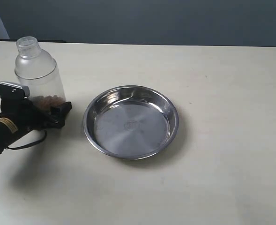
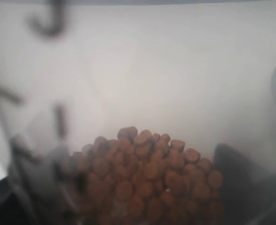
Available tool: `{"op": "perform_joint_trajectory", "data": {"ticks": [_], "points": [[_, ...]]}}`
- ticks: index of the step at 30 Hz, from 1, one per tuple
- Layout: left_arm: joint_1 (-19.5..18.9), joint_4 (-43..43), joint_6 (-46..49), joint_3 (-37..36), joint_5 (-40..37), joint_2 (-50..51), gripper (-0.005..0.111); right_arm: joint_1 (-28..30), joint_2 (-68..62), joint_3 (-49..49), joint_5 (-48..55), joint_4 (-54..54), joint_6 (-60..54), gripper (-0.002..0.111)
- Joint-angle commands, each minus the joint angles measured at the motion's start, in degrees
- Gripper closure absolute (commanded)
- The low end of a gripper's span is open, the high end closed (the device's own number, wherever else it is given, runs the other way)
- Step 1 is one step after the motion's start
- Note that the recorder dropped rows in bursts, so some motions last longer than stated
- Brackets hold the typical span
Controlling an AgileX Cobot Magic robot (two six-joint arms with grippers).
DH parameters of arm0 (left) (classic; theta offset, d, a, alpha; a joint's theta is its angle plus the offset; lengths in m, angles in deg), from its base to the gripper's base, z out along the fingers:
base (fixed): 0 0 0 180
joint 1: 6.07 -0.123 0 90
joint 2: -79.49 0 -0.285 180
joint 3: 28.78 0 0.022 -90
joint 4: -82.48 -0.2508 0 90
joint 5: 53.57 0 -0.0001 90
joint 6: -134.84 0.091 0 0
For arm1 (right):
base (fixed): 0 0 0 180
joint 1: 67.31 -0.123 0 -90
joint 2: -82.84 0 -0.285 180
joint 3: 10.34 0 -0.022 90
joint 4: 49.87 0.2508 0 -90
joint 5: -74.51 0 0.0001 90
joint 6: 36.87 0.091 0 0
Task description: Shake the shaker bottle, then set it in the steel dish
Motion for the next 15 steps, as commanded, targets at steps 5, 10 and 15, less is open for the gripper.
{"op": "perform_joint_trajectory", "data": {"ticks": [5, 10, 15], "points": [[-0.2, -1.1, -0.8, -0.7, -2.0, -1.3, 0.106, -0.1, 0.2, 0.1, -0.6, 0.0, 0.0, 0.109], [-0.2, -1.0, -0.8, -0.7, -2.0, -1.3, 0.082, -0.1, 0.2, 0.1, -0.6, 0.0, 0.0, 0.109], [-0.2, -1.3, -1.5, -0.7, -2.0, -1.3, 0.043, -0.1, 0.2, 0.1, -0.6, 0.0, 0.0, 0.109]]}}
